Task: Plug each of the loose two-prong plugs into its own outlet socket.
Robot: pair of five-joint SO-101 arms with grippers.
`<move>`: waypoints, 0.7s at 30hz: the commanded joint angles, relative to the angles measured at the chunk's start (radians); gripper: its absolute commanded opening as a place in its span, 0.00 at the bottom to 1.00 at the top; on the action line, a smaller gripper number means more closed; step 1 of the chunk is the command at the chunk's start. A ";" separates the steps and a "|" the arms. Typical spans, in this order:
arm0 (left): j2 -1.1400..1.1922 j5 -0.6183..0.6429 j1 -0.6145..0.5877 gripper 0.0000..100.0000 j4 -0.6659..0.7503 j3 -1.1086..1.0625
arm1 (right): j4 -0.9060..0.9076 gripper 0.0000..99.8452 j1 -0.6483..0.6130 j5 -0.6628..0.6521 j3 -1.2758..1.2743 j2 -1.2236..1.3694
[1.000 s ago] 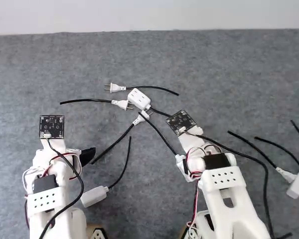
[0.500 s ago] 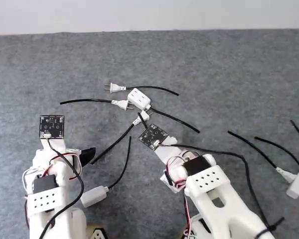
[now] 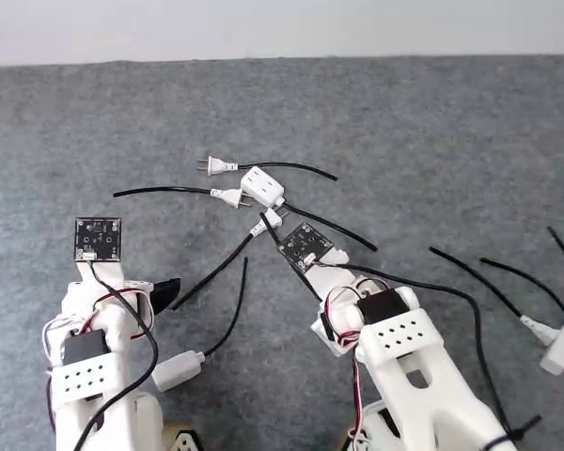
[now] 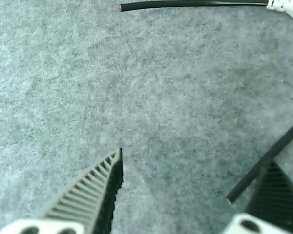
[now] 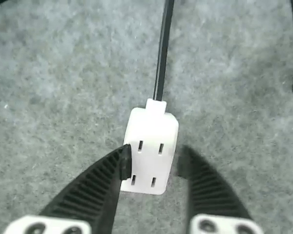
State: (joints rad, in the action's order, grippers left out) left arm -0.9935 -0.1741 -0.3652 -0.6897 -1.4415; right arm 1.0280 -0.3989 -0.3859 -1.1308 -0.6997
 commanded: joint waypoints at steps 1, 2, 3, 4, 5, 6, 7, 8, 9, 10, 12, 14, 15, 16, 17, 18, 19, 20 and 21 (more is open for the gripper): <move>0.006 0.003 -0.006 0.40 0.032 0.007 | 0.013 0.21 0.018 -0.031 0.066 -0.010; 0.006 0.003 -0.006 0.40 0.038 0.005 | 0.013 0.21 0.022 -0.032 0.066 -0.007; 0.006 0.003 -0.006 0.40 0.040 0.005 | 0.013 0.21 0.022 -0.032 0.064 0.001; 0.006 0.003 -0.006 0.40 0.040 0.005 | 0.012 0.21 0.016 -0.032 0.057 0.004; 0.006 0.003 -0.006 0.40 0.040 0.005 | 0.005 0.21 0.015 -0.032 0.040 0.002; 0.006 0.003 -0.006 0.40 0.040 0.005 | 0.002 0.21 0.012 -0.031 0.028 0.002; 0.006 0.003 -0.006 0.40 0.040 0.005 | 0.002 0.21 -0.004 -0.029 0.017 0.002; 0.006 0.003 -0.006 0.40 0.040 0.005 | 0.002 0.22 -0.025 -0.028 0.008 0.002; 0.006 0.003 -0.006 0.40 0.040 0.005 | 0.002 0.22 -0.047 -0.015 0.003 0.002; 0.006 0.003 -0.006 0.40 0.041 0.005 | 0.002 0.22 -0.067 0.006 0.002 0.002; 0.006 0.003 -0.006 0.40 0.041 0.005 | -0.007 0.22 -0.099 0.031 0.002 0.002; 0.006 0.003 -0.006 0.40 0.041 0.005 | -0.012 0.22 -0.108 0.040 0.003 0.002; 0.006 0.003 -0.006 0.40 0.041 0.005 | -0.012 0.22 -0.110 0.040 0.003 0.004; 0.006 0.003 -0.006 0.40 0.041 0.005 | -0.012 0.22 -0.107 0.041 0.003 0.004; 0.006 0.003 -0.006 0.40 0.041 0.005 | -0.012 0.22 -0.099 0.041 0.002 0.004; 0.006 0.003 -0.006 0.40 0.041 0.005 | -0.013 0.22 -0.082 0.041 0.002 0.004; 0.006 0.003 -0.006 0.40 0.041 0.005 | -0.022 0.22 -0.062 0.044 0.000 0.004; 0.006 0.003 -0.006 0.40 0.041 0.005 | -0.036 0.22 -0.038 0.060 -0.002 0.004; 0.006 0.003 -0.006 0.40 0.041 0.005 | -0.044 0.22 -0.018 0.068 -0.003 0.004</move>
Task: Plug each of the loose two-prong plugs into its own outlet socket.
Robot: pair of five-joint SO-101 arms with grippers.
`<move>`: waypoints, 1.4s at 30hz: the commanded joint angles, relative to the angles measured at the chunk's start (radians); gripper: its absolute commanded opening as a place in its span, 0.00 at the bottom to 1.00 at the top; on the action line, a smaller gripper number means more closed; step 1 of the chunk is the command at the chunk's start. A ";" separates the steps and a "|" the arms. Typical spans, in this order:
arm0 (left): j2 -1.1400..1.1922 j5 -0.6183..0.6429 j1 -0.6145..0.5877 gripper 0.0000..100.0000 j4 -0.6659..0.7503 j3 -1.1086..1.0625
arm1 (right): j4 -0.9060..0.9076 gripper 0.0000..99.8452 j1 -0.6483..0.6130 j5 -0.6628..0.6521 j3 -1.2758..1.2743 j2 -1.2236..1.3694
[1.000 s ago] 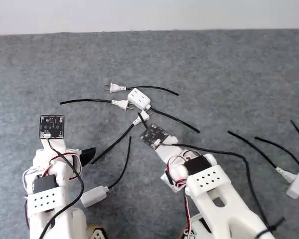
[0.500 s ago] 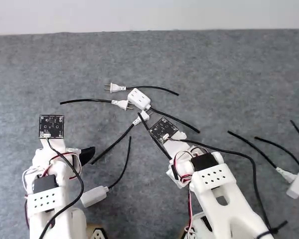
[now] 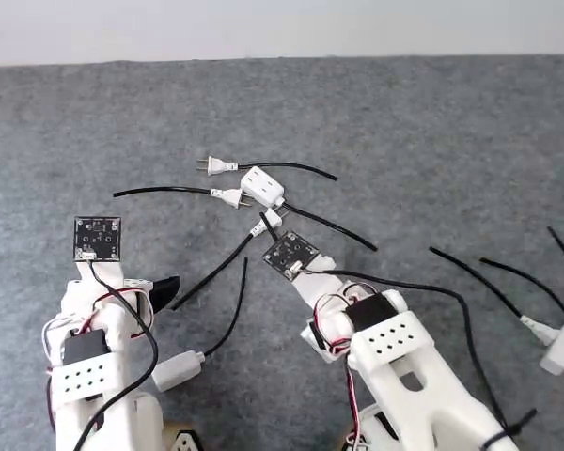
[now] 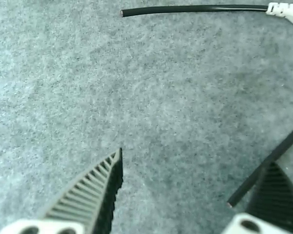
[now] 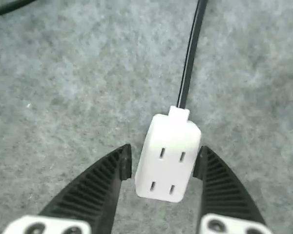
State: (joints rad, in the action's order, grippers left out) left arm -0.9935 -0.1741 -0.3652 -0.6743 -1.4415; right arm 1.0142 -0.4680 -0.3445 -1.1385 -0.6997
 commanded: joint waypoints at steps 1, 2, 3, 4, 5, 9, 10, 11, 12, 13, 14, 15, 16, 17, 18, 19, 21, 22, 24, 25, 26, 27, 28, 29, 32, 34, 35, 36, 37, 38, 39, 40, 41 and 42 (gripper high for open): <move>0.006 0.003 -0.006 0.40 0.026 0.005 | -0.033 0.22 0.062 0.026 0.005 0.004; 0.006 0.003 -0.006 0.40 0.026 0.005 | -0.033 0.22 0.064 0.025 0.005 0.004; 0.006 0.003 -0.006 0.40 0.026 0.005 | -0.033 0.22 0.064 0.025 0.005 0.005; 0.006 0.003 -0.006 0.40 0.026 0.005 | -0.033 0.22 0.062 0.025 0.005 0.008; 0.006 0.003 -0.006 0.40 0.026 0.005 | -0.035 0.22 0.062 0.026 0.005 0.021; 0.006 0.003 -0.006 0.40 0.026 0.005 | -0.068 0.22 0.054 0.034 0.020 0.133; 0.006 0.003 -0.006 0.40 0.026 0.005 | -0.062 0.22 0.053 0.034 0.040 0.162; 0.006 0.003 -0.006 0.40 0.026 0.005 | -0.050 0.22 0.053 0.035 0.058 0.185; 0.006 0.003 -0.006 0.40 0.026 0.005 | -0.045 0.22 0.053 0.035 0.071 0.202; 0.006 0.003 -0.006 0.40 0.026 0.005 | -0.044 0.21 0.053 0.035 0.077 0.216; 0.006 0.003 -0.006 0.40 0.026 0.005 | -0.044 0.21 0.051 0.035 0.083 0.225; 0.006 0.003 -0.006 0.40 0.026 0.005 | -0.044 0.21 0.051 0.035 0.084 0.229; 0.006 0.003 -0.006 0.40 0.026 0.005 | -0.047 0.21 0.051 0.035 0.084 0.232; 0.006 0.003 -0.006 0.40 0.026 0.005 | -0.048 0.21 0.051 0.035 0.084 0.232; 0.006 0.003 -0.006 0.40 0.026 0.005 | -0.050 0.20 0.051 0.035 0.086 0.232; 0.006 0.003 -0.006 0.40 0.026 0.005 | -0.051 0.17 0.051 0.035 0.087 0.232; 0.006 0.003 -0.006 0.40 0.026 0.005 | -0.064 0.06 0.051 0.055 0.104 0.236; 0.006 0.003 -0.006 0.40 0.026 0.005 | -0.073 0.00 0.051 0.081 0.112 0.234; 0.006 0.003 -0.006 0.40 0.026 0.005 | -0.074 0.03 0.050 0.137 0.133 0.231; 0.006 0.003 -0.006 0.40 0.026 0.005 | -0.073 0.03 0.048 0.166 0.149 0.231; 0.006 0.003 -0.006 0.40 0.026 0.005 | -0.070 0.01 0.048 0.199 0.169 0.231; 0.006 0.003 -0.006 0.40 0.026 0.005 | -0.070 0.00 0.054 0.232 0.189 0.232; 0.006 0.003 -0.006 0.40 0.026 0.005 | -0.068 0.01 0.058 0.264 0.209 0.232; 0.006 0.003 -0.006 0.40 0.026 0.005 | -0.068 0.01 0.058 0.298 0.226 0.234; 0.006 0.003 -0.006 0.40 0.028 0.005 | -0.074 0.01 0.024 0.404 0.264 0.240; 0.006 0.003 -0.006 0.40 0.028 0.005 | -0.077 0.01 -0.019 0.462 0.273 0.242; 0.006 0.003 -0.006 0.40 0.028 0.005 | -0.088 0.01 -0.036 0.486 0.273 0.243; 0.006 0.003 -0.006 0.40 0.029 0.005 | -0.099 0.01 -0.048 0.506 0.272 0.243; 0.006 0.003 -0.006 0.40 0.032 0.005 | -0.105 0.01 -0.050 0.523 0.269 0.243; 0.006 0.003 -0.005 0.40 0.044 0.005 | -0.110 0.01 -0.050 0.540 0.269 0.243; 0.006 0.003 -0.005 0.40 0.051 0.005 | -0.111 0.01 -0.050 0.559 0.269 0.243; 0.006 0.003 -0.005 0.40 0.054 0.005 | -0.111 0.01 -0.050 0.569 0.269 0.243; 0.006 0.003 -0.003 0.40 0.055 0.005 | -0.111 0.01 -0.050 0.572 0.264 0.245; 0.006 0.003 -0.003 0.40 0.055 0.005 | -0.117 0.01 -0.050 0.572 0.255 0.249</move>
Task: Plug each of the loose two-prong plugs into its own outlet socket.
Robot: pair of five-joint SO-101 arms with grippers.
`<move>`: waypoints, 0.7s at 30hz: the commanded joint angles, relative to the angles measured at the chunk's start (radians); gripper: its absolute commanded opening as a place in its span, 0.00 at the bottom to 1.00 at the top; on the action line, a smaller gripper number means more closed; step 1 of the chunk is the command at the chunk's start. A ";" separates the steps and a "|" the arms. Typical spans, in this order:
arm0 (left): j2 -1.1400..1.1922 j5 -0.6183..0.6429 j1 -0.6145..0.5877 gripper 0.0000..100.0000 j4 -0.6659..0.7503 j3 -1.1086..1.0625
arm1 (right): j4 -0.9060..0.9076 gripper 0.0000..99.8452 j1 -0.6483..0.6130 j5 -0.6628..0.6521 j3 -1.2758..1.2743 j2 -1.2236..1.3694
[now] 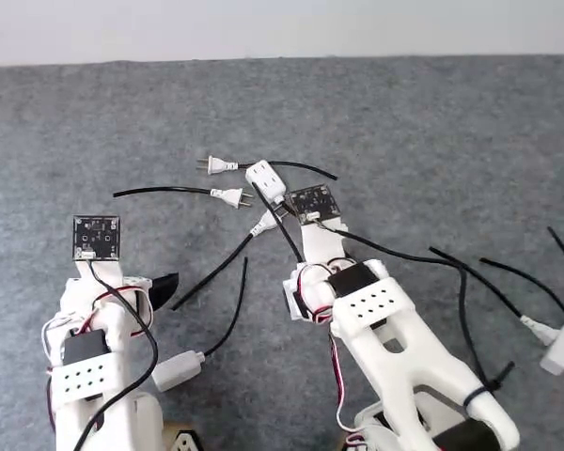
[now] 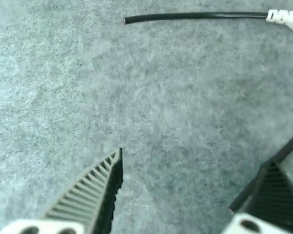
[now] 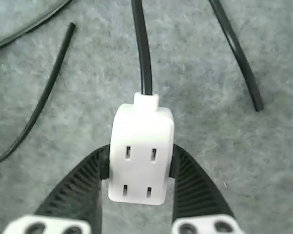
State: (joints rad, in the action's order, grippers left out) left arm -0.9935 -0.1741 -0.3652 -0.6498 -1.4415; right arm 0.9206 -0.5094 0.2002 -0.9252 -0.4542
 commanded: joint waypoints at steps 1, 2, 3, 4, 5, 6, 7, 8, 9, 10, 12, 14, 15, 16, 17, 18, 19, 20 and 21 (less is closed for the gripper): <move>0.006 0.003 -0.003 0.40 0.031 0.005 | -0.045 0.01 -0.007 0.028 0.029 0.015; 0.006 0.003 -0.003 0.40 0.031 0.005 | -0.065 0.01 -0.007 0.028 0.017 0.033; 0.006 0.003 -0.003 0.40 0.031 0.005 | -0.084 0.01 -0.008 0.026 0.006 0.056; 0.006 0.003 -0.003 0.40 0.031 0.005 | -0.094 0.01 -0.013 0.020 0.000 0.087; 0.006 0.003 -0.003 0.40 0.031 0.004 | -0.105 0.01 -0.015 0.005 0.000 0.122; 0.006 0.003 -0.003 0.40 0.031 0.004 | -0.111 0.01 -0.015 -0.008 0.002 0.159; 0.006 0.003 -0.002 0.40 0.031 0.004 | -0.104 0.01 -0.015 -0.015 0.012 0.188; 0.006 0.003 -0.002 0.40 0.031 0.002 | -0.084 0.01 -0.016 -0.014 0.038 0.217; 0.006 0.003 0.000 0.40 0.032 -0.001 | -0.041 0.01 -0.019 -0.014 0.066 0.240; 0.006 0.003 0.005 0.40 0.032 -0.001 | -0.007 0.01 -0.031 -0.018 0.092 0.262; 0.006 0.003 0.017 0.40 0.032 -0.002 | 0.047 0.01 -0.067 -0.020 0.129 0.288; 0.006 0.003 0.021 0.40 0.037 -0.002 | 0.068 0.01 -0.084 -0.021 0.146 0.295; 0.006 0.003 0.021 0.40 0.049 -0.005 | 0.071 0.03 -0.087 -0.032 0.147 0.291; 0.006 0.003 0.021 0.40 0.052 -0.005 | 0.081 0.06 -0.087 -0.043 0.149 0.282; 0.006 0.003 0.021 0.40 0.052 -0.005 | 0.090 0.11 -0.088 -0.044 0.149 0.268; 0.006 0.003 0.021 0.40 0.052 -0.005 | 0.097 0.17 -0.088 -0.044 0.146 0.249; 0.006 0.003 0.021 0.40 0.052 -0.005 | 0.105 0.22 -0.088 -0.046 0.146 0.228; 0.006 0.003 0.021 0.40 0.052 -0.005 | 0.116 0.27 -0.090 -0.046 0.144 0.202; 0.006 0.003 0.021 0.40 0.052 -0.005 | 0.128 0.30 -0.094 -0.048 0.144 0.176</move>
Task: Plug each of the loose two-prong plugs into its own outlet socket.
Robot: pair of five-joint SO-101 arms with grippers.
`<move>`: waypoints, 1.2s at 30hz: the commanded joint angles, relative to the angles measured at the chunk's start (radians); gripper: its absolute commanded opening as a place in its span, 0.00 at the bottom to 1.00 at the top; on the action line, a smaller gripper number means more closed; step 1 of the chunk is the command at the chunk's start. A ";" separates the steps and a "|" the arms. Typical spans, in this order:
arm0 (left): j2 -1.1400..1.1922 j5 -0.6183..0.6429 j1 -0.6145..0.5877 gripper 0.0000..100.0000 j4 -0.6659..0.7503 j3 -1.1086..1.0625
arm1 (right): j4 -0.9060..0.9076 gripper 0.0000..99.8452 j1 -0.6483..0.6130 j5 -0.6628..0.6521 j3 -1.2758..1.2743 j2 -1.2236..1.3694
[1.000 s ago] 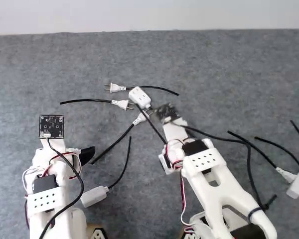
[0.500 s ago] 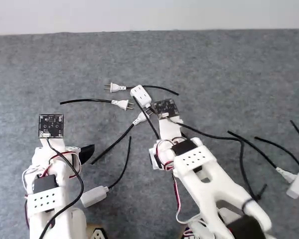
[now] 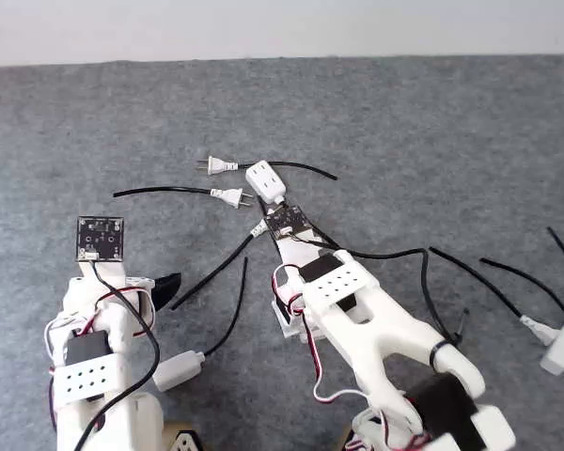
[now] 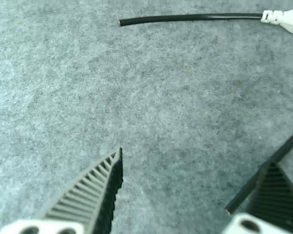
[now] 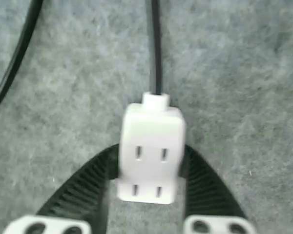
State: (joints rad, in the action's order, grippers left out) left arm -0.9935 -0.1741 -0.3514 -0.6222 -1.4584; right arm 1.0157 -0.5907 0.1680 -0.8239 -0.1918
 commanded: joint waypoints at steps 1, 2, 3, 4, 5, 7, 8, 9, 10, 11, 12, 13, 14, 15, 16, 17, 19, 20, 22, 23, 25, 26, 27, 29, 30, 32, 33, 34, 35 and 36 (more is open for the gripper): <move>0.006 0.003 0.008 0.40 0.023 0.012 | 0.047 0.31 -0.015 -0.017 0.043 -0.117; 0.006 0.003 0.008 0.40 0.021 0.010 | 0.051 0.31 -0.015 -0.018 0.043 -0.148; 0.006 0.003 0.008 0.40 0.021 0.010 | 0.051 0.31 -0.010 -0.021 0.043 -0.177; 0.006 0.003 0.008 0.40 0.021 0.010 | 0.056 0.31 -0.008 -0.023 0.043 -0.203; 0.006 0.003 0.008 0.40 0.021 0.010 | 0.059 0.31 -0.008 -0.025 0.043 -0.231; 0.006 0.003 0.008 0.40 0.023 0.004 | 0.073 0.31 -0.015 -0.044 0.046 -0.268; 0.006 0.003 0.008 0.40 0.023 0.004 | 0.074 0.31 -0.015 -0.081 0.051 -0.280; 0.006 0.003 0.006 0.40 0.023 0.004 | 0.077 0.30 -0.015 -0.137 0.066 -0.286; 0.006 0.003 0.006 0.40 0.023 0.002 | 0.088 0.28 -0.012 -0.212 0.092 -0.286; 0.006 0.003 0.006 0.40 0.023 0.002 | 0.105 0.25 -0.004 -0.299 0.123 -0.282; 0.006 0.003 0.005 0.40 0.021 0.002 | 0.127 0.22 0.019 -0.400 0.160 -0.274; 0.006 0.003 0.005 0.40 0.021 0.002 | 0.140 0.19 0.050 -0.516 0.196 -0.265; 0.006 0.003 0.005 0.40 0.021 0.002 | 0.147 0.16 0.076 -0.623 0.233 -0.249; 0.006 0.003 0.003 0.40 0.021 0.002 | 0.157 0.14 0.093 -0.730 0.267 -0.232; 0.006 0.003 0.003 0.40 0.021 0.002 | 0.165 0.13 0.104 -0.832 0.293 -0.209; 0.006 0.003 0.003 0.40 0.021 0.002 | 0.179 0.13 0.108 -0.937 0.308 -0.185; 0.006 0.002 0.003 0.40 0.021 0.001 | 0.205 0.13 0.108 -1.160 0.319 -0.133; 0.006 0.002 0.003 0.40 0.021 0.001 | 0.216 0.13 0.105 -1.252 0.322 -0.110; 0.006 0.002 0.003 0.40 0.021 0.001 | 0.209 0.13 0.096 -1.367 0.328 -0.062; 0.006 0.002 0.003 0.40 0.021 0.001 | 0.200 0.13 0.090 -1.412 0.339 -0.038; 0.006 0.002 0.003 0.40 0.021 0.001 | 0.194 0.13 0.084 -1.478 0.384 0.013; 0.006 0.002 0.002 0.40 0.021 0.001 | 0.194 0.15 0.084 -1.502 0.416 0.041; 0.006 0.002 0.002 0.40 0.021 0.001 | 0.194 0.16 0.084 -1.519 0.459 0.071; 0.006 0.002 0.002 0.40 0.021 0.001 | 0.194 0.21 0.082 -1.533 0.551 0.143; 0.006 0.002 0.002 0.40 0.021 0.001 | 0.194 0.23 0.079 -1.537 0.601 0.185; 0.006 0.002 0.002 0.40 0.021 0.001 | 0.194 0.25 0.065 -1.537 0.709 0.277; 0.006 0.002 0.002 0.40 0.021 0.001 | 0.194 0.25 0.061 -1.537 0.760 0.331; 0.006 0.002 0.002 0.40 0.021 0.001 | 0.194 0.24 0.053 -1.537 0.806 0.383; 0.006 0.002 0.002 0.40 0.021 0.001 | 0.194 0.23 0.041 -1.537 0.855 0.437; 0.006 0.002 0.002 0.40 0.021 0.001 | 0.196 0.23 0.033 -1.537 0.898 0.487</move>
State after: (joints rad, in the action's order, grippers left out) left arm -0.9935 -0.1757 -0.3514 -0.6222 -1.4584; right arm 1.2152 -0.5340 -1.3571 -0.0905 0.1918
